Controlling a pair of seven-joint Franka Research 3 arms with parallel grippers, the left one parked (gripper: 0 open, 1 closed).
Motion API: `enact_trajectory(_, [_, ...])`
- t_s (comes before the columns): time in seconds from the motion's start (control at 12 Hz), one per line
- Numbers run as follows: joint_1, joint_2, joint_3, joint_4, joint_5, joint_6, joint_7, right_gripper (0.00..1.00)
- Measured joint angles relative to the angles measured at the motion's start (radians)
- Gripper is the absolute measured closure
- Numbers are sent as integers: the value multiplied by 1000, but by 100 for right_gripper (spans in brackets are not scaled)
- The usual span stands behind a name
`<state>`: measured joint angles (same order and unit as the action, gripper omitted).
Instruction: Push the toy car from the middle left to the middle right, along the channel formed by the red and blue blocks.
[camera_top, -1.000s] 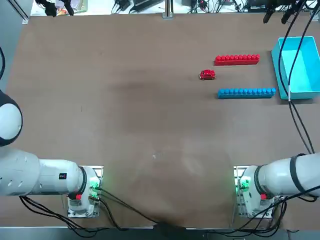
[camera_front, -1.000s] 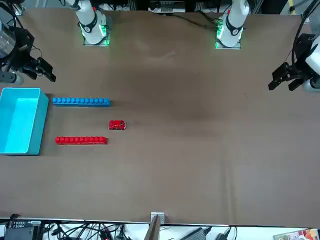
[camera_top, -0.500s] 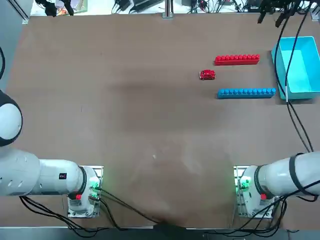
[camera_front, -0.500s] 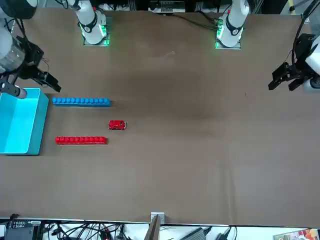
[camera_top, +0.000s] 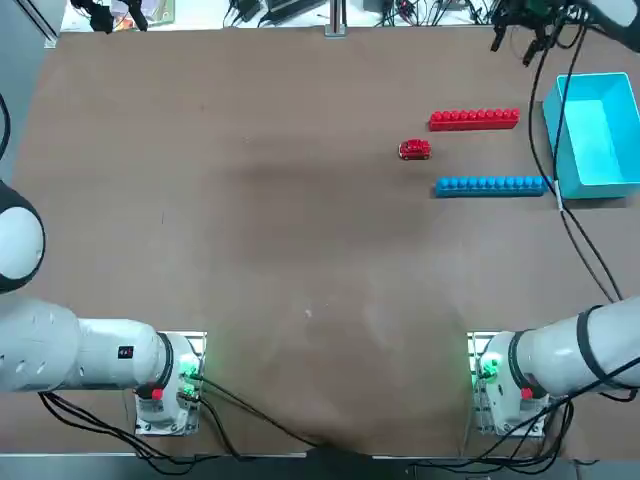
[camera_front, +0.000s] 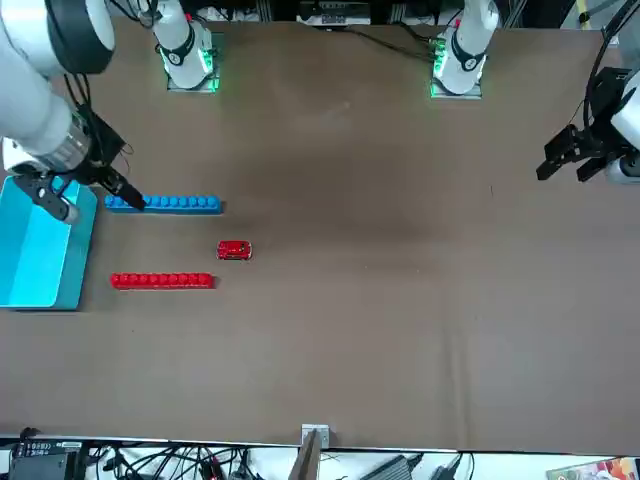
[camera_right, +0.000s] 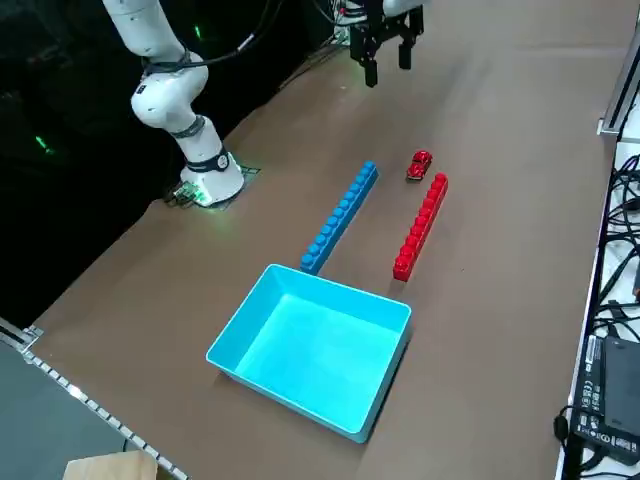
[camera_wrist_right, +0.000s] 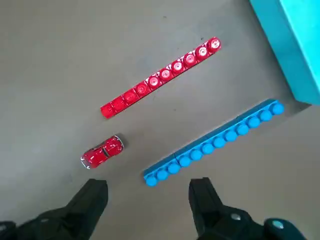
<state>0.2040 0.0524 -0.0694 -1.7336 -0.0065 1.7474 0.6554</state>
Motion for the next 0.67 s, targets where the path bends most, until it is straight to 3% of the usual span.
enact_trajectory(0.67, [48, 20, 0, -226, 0, 311, 271, 4])
